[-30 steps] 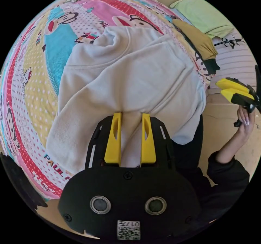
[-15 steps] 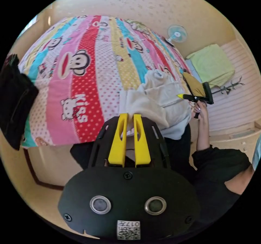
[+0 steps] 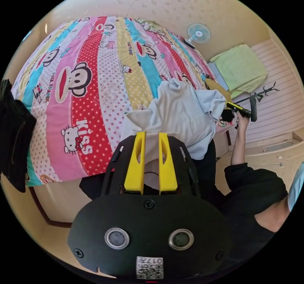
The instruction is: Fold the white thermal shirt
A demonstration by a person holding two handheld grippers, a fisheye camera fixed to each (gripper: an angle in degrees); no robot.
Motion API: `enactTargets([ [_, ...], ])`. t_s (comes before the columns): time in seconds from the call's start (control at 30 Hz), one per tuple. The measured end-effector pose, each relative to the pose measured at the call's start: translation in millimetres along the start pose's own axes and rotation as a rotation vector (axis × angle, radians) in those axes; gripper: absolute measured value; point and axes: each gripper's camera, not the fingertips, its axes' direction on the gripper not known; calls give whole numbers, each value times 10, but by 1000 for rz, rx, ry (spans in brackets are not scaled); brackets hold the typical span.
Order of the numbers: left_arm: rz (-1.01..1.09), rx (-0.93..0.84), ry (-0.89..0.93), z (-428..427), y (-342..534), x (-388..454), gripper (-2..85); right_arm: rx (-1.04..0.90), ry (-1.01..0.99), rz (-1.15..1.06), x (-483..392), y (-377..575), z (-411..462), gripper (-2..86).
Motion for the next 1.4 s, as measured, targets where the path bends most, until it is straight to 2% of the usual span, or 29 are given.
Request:
enactTargets([
  [0.07, 50, -5, -4, 64, -246, 118, 86, -77, 4, 173, 686, 114, 88, 50],
  [0.2, 159, -42, -45, 321, -888, 345, 94, -7, -94, 176, 954, 219, -41, 94],
  [0.37, 208, -196, -201, 973, -1549, 300, 97, -16, -470, -142, 357, -356, 136, 117],
  [0.43, 195, -338, -273, 1422, -1704, 111, 104, -65, -567, -238, 65, -632, 303, 128],
  [0.5, 171, -409, -263, 1690, -1713, -80, 109, -67, -597, -333, -222, -870, 443, 134],
  [0.57, 148, -336, -195, 1645, -1651, -222, 111, 1, -591, -460, -551, -1119, 617, 154],
  [0.67, 144, -308, -108, 1540, -1482, -343, 112, -48, -616, -523, -788, -1364, 985, 172],
  [0.77, 142, -273, -67, 1476, -1276, -436, 110, -153, -657, -515, -920, -1423, 1431, 174],
  [0.9, 159, -302, -14, 1568, -1078, -585, 108, -73, -670, -444, -845, -1241, 1408, 149],
  [1.0, 127, -238, 16, 1634, -945, -737, 101, -74, -636, -450, -862, -1007, 1177, 82],
  [1.17, 74, -248, 90, 1698, -715, -875, 48, 114, -660, -316, -563, -459, 367, 40],
  [1.3, 84, -105, 40, 1556, -322, -879, 37, 284, -742, -258, -245, -38, -259, 29],
  [1.4, 37, 44, 152, 1359, -21, -1018, 34, 367, -796, -216, -18, 229, -689, 25],
])
